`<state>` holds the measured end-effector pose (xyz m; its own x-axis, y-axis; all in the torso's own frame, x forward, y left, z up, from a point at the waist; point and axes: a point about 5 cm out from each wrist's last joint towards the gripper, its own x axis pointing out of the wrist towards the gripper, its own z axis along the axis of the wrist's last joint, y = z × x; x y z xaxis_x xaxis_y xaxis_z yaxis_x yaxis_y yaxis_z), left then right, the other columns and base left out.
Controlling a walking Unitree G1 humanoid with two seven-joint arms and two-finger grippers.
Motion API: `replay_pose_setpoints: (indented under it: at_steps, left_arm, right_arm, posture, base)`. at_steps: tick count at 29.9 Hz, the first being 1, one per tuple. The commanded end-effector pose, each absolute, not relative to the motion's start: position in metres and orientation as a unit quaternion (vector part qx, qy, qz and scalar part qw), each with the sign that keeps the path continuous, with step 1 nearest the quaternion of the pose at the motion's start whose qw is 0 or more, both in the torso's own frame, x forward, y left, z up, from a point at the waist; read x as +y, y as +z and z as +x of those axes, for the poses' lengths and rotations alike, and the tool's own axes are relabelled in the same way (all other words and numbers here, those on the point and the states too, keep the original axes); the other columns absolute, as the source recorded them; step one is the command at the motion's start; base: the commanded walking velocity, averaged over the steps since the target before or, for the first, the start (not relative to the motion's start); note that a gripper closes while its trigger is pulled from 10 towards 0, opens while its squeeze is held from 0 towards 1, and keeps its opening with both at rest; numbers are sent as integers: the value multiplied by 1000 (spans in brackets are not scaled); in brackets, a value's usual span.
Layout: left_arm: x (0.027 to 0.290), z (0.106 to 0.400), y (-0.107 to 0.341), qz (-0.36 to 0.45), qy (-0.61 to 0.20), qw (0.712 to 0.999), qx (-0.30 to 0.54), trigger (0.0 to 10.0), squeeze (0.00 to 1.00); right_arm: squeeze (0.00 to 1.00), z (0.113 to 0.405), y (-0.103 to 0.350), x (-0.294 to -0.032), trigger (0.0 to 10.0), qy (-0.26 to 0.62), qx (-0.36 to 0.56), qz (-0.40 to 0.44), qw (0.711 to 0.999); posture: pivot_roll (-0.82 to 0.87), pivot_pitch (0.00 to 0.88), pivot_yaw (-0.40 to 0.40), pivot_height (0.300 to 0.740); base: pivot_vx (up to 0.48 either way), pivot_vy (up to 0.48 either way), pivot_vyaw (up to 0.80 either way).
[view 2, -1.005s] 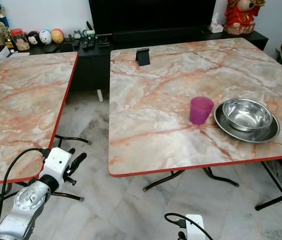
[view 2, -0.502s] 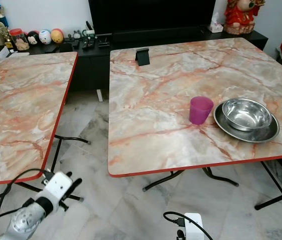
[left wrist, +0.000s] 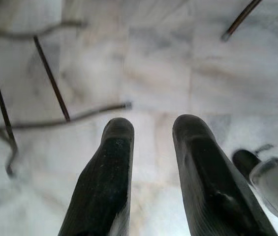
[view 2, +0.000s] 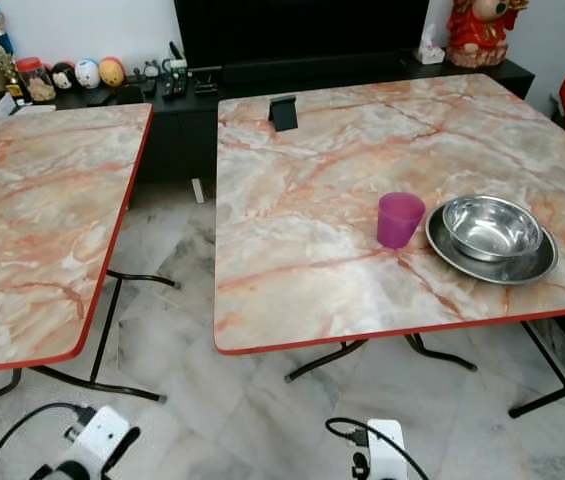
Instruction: Setting the table
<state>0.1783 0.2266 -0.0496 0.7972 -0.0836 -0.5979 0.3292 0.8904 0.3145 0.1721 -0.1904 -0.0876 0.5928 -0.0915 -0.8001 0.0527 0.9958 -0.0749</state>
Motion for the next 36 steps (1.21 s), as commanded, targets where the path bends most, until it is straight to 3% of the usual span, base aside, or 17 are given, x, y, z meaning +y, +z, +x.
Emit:
replay_pose_setpoints:
  at_steps: [1,2,6,14,22,36]
  left_arm:
    - [240,164,-60,168,-51,922,345,10000,0]
    - [249,157,-66,109,20,924,366,10000,0]
    - [266,135,-78,4,148,899,411,10000,0]
    - [267,127,-82,-3,148,893,426,10000,0]
    - [265,141,-81,-62,172,887,424,10000,0]
    - [249,149,-84,-71,150,884,436,10000,0]
  right_arm:
    - [0,173,-87,-189,10000,-38,445,-21,894]
    - [0,173,-87,-189,10000,-37,446,-22,894]
    - [0,172,-88,-191,10000,-37,449,-23,892]
    - [0,168,-89,-195,10000,-38,456,-24,889]
    - [0,166,-90,-195,10000,-28,460,-30,887]
    - [0,165,-90,-197,10000,-38,463,-34,885]
  posture:
    - [-51,0,53,740]
    - [-52,0,53,740]
    - [-64,0,55,740]
    - [-68,0,56,740]
    - [-77,0,50,740]
    - [-84,0,43,740]
  base:
    - [0,0,0]
    - [0,0,0]
    - [0,0,0]
    - [0,0,0]
    - [0,0,0]
    - [0,0,0]
